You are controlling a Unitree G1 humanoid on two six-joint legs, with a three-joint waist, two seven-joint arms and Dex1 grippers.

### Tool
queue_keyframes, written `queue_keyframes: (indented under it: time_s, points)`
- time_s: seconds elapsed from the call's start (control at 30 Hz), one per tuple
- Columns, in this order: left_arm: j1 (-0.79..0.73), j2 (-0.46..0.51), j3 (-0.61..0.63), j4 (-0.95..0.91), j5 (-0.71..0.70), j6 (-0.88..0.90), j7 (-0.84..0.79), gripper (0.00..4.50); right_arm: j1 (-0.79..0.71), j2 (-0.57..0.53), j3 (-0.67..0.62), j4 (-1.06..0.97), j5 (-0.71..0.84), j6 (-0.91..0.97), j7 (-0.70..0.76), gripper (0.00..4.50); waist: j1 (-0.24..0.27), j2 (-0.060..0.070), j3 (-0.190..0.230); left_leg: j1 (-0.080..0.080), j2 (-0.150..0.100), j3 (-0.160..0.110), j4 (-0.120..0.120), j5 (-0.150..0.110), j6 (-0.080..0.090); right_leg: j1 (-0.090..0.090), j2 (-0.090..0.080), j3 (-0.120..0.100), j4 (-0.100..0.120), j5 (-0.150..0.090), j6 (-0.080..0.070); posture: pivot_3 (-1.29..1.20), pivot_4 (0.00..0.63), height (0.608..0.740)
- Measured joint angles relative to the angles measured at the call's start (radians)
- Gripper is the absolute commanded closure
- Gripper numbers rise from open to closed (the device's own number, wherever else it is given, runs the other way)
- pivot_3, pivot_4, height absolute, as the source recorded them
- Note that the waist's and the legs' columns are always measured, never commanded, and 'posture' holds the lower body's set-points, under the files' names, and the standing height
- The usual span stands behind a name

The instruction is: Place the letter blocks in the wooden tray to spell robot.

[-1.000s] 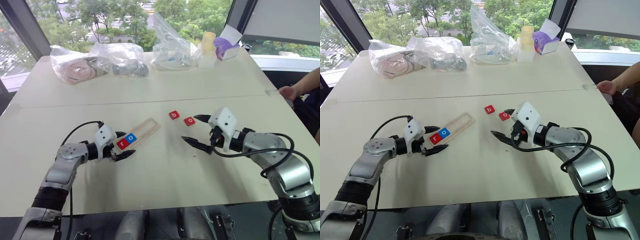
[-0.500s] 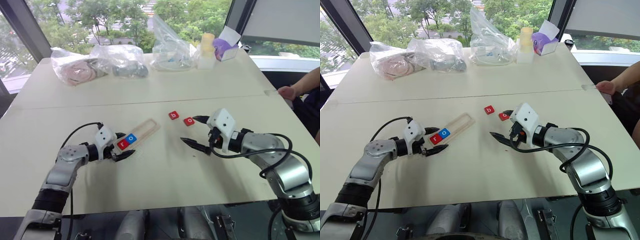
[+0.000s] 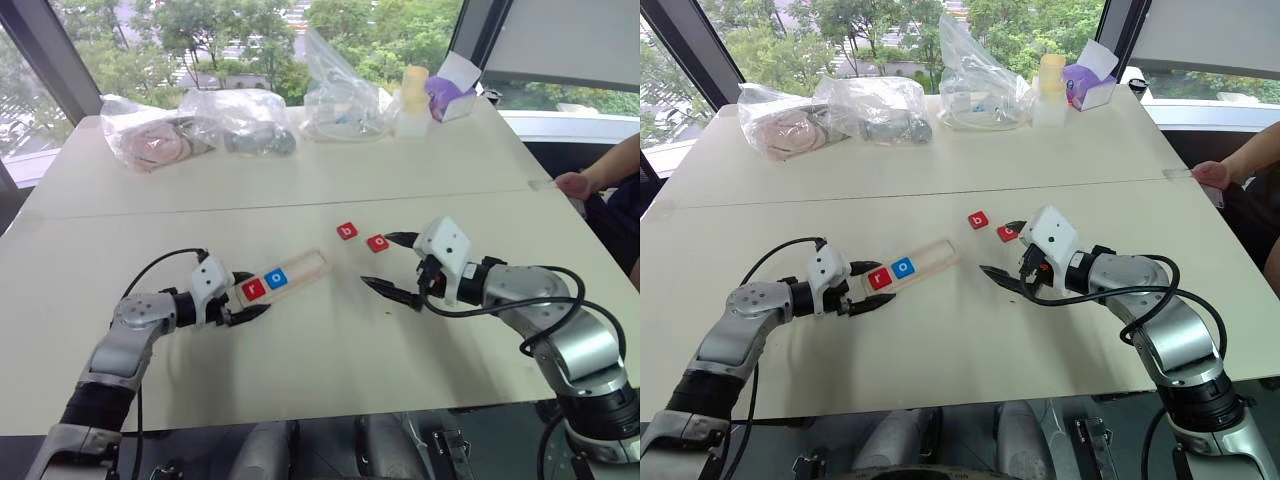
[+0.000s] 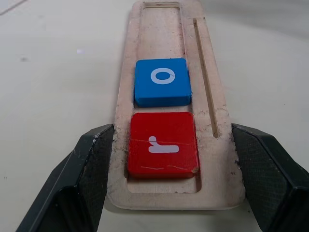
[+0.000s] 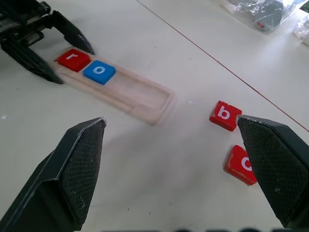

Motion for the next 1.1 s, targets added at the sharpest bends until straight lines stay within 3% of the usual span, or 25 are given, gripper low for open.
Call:
queue_keyframes:
  time_s: [0.3,0.83,0.9,0.93,1.1]
  points:
    - [0.041,0.027,-0.126,-0.140,-0.003,-0.027,-0.138,1.35,-0.026,-0.020,0.000,0.006,0.001,0.000,0.016,0.00,0.020,0.000,0.000,-0.002,0.000,0.000,0.000,0.000,0.000,-0.001,-0.001,-0.001,-0.002,-0.002,-0.003,0.00,0.150,0.740]
    - [0.047,0.038,-0.158,-0.115,0.033,-0.154,-0.151,1.35,-0.049,-0.019,0.033,0.025,-0.030,-0.001,0.013,0.00,0.022,0.000,0.000,-0.002,0.000,0.000,0.000,0.000,0.000,-0.001,0.000,-0.001,-0.002,-0.001,-0.002,0.00,0.150,0.740]
    - [0.044,0.039,-0.160,-0.109,0.033,-0.158,-0.152,0.32,-0.075,-0.002,0.061,0.063,-0.053,-0.001,0.000,0.00,0.022,0.000,0.000,-0.002,0.000,0.000,0.001,0.000,0.000,-0.001,0.001,-0.001,-0.002,-0.001,-0.003,0.00,0.150,0.740]
    - [0.040,0.039,-0.159,-0.106,0.034,-0.159,-0.151,0.02,-0.096,0.022,0.071,0.091,-0.067,0.004,-0.012,0.00,0.021,0.000,0.000,-0.002,0.000,0.000,0.001,0.000,0.000,-0.001,0.001,-0.001,-0.002,-0.001,-0.003,0.00,0.150,0.740]
    - [0.037,0.045,-0.153,-0.102,0.032,-0.158,-0.149,0.02,-0.215,0.113,0.129,0.250,-0.129,0.050,-0.082,0.00,0.015,0.000,0.000,-0.002,0.000,0.000,0.000,0.000,0.000,-0.001,0.001,0.000,-0.001,0.000,-0.001,0.00,0.150,0.740]
